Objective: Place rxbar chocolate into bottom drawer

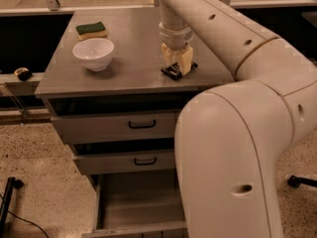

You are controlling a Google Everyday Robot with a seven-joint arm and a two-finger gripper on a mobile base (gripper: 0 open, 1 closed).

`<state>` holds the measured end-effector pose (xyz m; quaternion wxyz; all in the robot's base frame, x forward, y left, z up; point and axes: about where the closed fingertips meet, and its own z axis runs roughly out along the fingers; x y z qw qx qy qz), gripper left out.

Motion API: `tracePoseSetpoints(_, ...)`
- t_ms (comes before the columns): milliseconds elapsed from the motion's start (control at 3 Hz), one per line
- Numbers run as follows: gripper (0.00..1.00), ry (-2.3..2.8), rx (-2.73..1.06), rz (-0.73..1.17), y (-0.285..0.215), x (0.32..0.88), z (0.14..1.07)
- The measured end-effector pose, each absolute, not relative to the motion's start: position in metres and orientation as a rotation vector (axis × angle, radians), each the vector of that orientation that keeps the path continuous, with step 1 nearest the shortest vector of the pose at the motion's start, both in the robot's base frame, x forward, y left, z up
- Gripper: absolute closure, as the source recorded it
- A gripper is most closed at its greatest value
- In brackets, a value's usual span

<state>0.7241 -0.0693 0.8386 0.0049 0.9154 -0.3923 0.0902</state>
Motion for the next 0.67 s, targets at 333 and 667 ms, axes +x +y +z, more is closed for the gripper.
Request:
tracePoseSetpoints(333, 1.00, -1.344, 2.968, 0.228, -0.076, 0.700, 0.865)
tracePoseSetpoints(667, 1.00, -1.455, 3.145, 0.141, -0.089, 0.651, 0.903)
